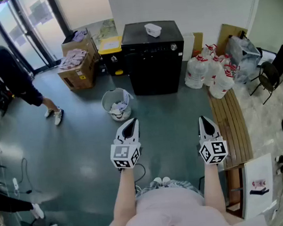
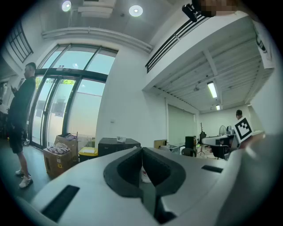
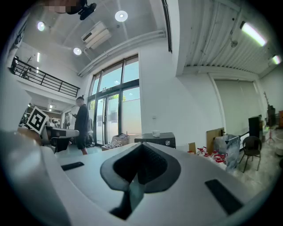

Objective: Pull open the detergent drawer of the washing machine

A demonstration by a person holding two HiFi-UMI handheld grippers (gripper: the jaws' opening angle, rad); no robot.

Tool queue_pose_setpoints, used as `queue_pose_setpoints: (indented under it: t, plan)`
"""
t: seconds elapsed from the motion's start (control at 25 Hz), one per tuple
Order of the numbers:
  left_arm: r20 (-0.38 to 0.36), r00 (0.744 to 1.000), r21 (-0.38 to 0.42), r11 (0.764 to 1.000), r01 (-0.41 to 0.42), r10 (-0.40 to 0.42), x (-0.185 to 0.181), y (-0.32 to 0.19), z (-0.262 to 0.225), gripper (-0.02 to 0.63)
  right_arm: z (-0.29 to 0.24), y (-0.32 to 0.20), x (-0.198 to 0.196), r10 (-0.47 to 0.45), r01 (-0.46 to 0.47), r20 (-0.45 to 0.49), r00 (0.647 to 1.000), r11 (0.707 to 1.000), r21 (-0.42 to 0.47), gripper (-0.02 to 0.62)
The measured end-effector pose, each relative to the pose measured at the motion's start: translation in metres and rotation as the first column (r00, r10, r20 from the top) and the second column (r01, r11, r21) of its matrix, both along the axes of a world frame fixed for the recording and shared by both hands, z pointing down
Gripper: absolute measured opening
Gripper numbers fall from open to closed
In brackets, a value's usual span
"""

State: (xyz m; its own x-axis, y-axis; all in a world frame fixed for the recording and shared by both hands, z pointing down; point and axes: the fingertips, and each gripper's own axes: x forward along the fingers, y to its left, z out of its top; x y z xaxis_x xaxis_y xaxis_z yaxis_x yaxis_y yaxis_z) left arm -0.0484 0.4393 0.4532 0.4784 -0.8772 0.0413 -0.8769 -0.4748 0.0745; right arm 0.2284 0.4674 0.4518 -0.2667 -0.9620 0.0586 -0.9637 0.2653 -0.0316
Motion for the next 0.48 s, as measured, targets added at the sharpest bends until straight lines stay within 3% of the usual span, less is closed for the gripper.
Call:
queue_pose_setpoints:
  t: [0.48]
  plan:
    - [0.001, 1.000, -0.008, 1.000, -0.004, 0.004, 0.0025, 0.0007, 0.0019, 0.027, 0.0036, 0.0016, -0.0030, -0.010, 0.010, 0.001, 1.000, 1.000, -0.012, 0.014]
